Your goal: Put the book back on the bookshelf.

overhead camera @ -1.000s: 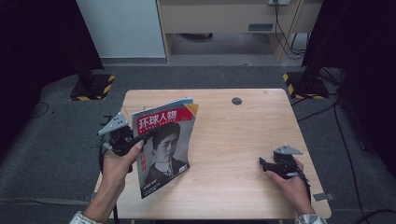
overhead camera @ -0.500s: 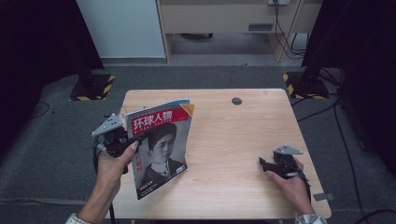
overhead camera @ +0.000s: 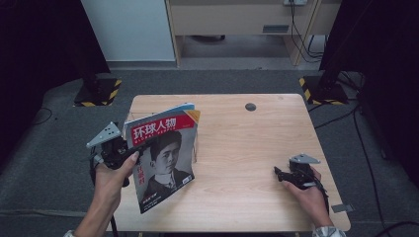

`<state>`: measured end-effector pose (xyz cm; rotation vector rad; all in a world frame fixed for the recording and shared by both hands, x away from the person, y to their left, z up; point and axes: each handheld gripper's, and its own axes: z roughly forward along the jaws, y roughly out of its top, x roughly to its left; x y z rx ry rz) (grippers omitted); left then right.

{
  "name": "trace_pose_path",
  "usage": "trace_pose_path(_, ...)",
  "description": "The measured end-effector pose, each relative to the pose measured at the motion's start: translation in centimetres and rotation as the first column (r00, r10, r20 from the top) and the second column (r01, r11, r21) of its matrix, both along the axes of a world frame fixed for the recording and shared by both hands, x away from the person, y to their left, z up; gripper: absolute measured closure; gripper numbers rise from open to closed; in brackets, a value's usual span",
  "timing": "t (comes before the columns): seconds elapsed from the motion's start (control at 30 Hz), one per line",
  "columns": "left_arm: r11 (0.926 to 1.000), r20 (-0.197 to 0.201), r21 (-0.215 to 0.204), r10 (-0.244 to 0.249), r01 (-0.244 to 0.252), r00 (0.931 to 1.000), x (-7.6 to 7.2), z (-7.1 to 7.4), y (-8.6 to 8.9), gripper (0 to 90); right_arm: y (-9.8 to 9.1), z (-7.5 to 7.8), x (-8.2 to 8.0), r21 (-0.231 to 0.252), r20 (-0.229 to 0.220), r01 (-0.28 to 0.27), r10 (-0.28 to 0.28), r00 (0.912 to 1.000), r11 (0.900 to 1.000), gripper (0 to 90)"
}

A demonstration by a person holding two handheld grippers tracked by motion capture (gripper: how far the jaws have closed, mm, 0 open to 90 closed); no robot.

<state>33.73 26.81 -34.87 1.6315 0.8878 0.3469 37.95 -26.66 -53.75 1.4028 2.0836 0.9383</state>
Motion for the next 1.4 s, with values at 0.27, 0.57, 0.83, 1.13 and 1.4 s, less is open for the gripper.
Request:
trace_pose_path(0.27, 1.0000, 0.001, -0.005, 0.005, -0.005, 1.0000, -0.4, 0.2, 0.7, 86.1, 0.0, 0.0, 0.0, 0.000, 0.000, -0.001, 0.001, 1.0000, 1.0000, 30.7)
trace_pose_path(0.57, 0.9995, 0.010, -0.009, 0.030, -0.030, 0.9995, -0.8, 0.5, 2.0, 86.2, 0.0, 0.0, 0.0, 0.000, 0.000, -0.002, 0.002, 1.0000, 1.0000, 30.7)
trace_pose_path(0.83, 0.9987, 0.012, -0.010, 0.049, -0.049, 0.9987, -0.9, 0.4, 3.0, 86.1, 0.0, 0.0, 0.0, 0.000, 0.000, -0.002, 0.002, 1.0000, 1.0000, 30.8)
trace_pose_path(1.13, 0.9970, 0.009, -0.012, 0.077, -0.077, 0.9970, -1.3, 0.2, 4.5, 86.1, 0.0, 0.0, 0.0, 0.000, 0.000, -0.002, 0.002, 1.0000, 1.0000, 30.7)
trace_pose_path(1.4, 0.9949, 0.012, -0.023, 0.098, -0.098, 0.9951, -1.7, 0.1, 5.7, 86.1, 0.0, 0.0, 0.0, 0.000, 0.000, -0.002, 0.002, 1.0000, 1.0000, 30.7)
